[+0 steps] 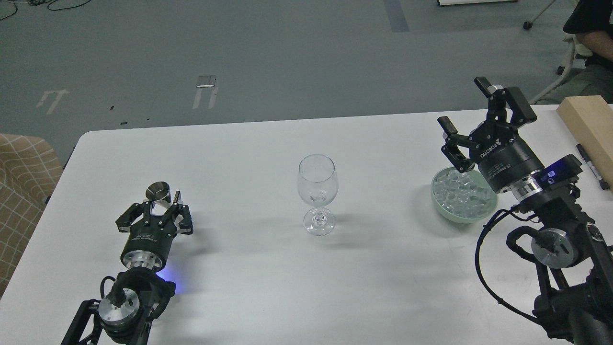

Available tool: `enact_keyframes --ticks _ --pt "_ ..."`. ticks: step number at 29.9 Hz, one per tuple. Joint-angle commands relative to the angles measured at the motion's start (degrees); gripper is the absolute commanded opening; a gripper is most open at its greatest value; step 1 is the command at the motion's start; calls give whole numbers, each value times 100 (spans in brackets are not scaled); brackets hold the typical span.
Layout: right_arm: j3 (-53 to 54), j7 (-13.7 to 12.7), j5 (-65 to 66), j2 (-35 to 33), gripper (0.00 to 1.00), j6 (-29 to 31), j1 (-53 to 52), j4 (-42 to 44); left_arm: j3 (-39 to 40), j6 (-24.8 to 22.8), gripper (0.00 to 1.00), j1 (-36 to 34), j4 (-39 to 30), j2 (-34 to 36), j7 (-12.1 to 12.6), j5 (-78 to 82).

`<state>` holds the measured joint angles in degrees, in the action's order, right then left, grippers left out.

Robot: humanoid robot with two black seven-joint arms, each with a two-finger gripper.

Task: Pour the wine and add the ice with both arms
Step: 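Lift the silver cup upright with the left gripper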

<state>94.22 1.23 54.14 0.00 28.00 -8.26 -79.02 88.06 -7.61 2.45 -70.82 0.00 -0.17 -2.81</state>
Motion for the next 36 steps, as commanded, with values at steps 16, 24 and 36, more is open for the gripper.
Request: enact_keyframes --ticks 16,24,36 --pt "0 0 9 0 100 0 -26 45 53 -21 28 -26 68 0 -9 9" --pt "0 0 9 0 100 0 -35 45 62 -21 11 -26 103 0 -18 17" --pt "0 9 9 0 100 0 -18 45 79 -30 11 -17 103 0 -18 -44"
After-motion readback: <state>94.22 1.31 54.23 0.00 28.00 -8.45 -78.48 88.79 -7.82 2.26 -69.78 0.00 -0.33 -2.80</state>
